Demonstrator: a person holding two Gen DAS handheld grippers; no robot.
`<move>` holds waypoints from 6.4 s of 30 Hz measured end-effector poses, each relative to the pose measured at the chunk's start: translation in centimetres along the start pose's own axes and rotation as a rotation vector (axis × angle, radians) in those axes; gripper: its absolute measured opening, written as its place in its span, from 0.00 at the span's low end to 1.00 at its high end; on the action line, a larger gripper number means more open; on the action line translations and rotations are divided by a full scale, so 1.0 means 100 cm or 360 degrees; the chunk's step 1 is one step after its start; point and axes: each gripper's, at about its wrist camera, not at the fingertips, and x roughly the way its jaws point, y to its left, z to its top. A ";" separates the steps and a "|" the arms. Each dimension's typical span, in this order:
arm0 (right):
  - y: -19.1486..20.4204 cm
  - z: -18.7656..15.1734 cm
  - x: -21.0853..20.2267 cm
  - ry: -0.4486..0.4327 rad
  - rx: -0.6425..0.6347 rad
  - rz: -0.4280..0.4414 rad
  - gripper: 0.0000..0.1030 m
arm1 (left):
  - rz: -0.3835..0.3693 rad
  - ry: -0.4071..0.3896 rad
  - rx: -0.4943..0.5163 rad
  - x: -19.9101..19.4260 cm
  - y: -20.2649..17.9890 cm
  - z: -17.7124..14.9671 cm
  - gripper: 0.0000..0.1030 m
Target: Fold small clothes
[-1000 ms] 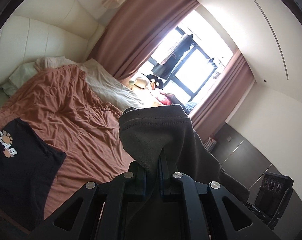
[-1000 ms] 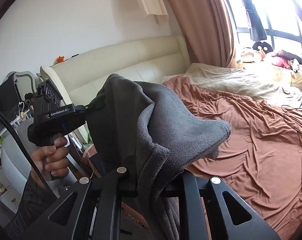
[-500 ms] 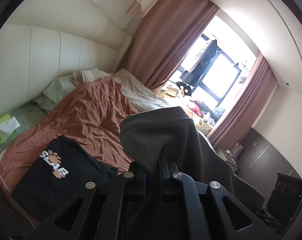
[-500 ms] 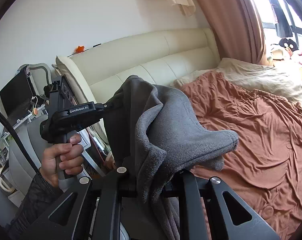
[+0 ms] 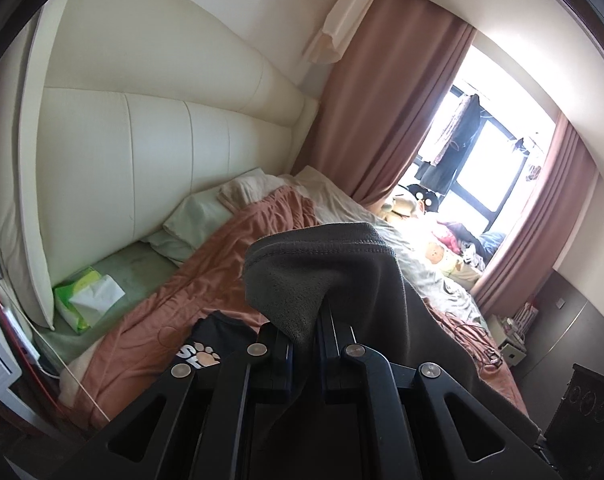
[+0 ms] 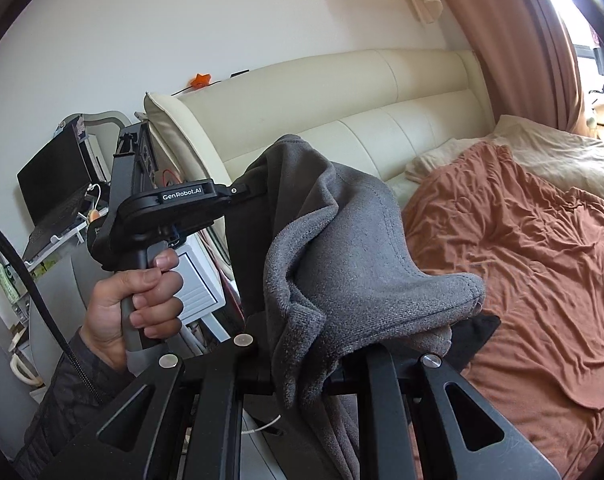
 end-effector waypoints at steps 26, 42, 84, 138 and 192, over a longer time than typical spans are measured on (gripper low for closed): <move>-0.125 -0.002 0.184 0.0287 0.0156 -0.0115 0.11 | 0.0271 0.0318 -0.0035 0.201 0.074 -0.023 0.08; -0.230 -0.036 0.286 0.0458 0.0418 -0.0122 0.13 | 0.0503 0.0757 -0.0005 0.353 0.122 -0.089 0.10; -0.300 -0.055 0.265 0.0336 0.0527 -0.0011 0.37 | 0.0728 0.0849 0.0391 0.386 0.089 -0.086 0.29; -0.197 -0.040 0.251 0.0541 0.0093 0.0037 0.48 | 0.0547 0.0684 0.0028 0.168 0.055 -0.202 0.31; -0.102 -0.074 -0.030 0.0366 -0.0006 -0.0588 1.00 | 0.0370 0.0319 0.0253 0.007 -0.127 -0.268 1.00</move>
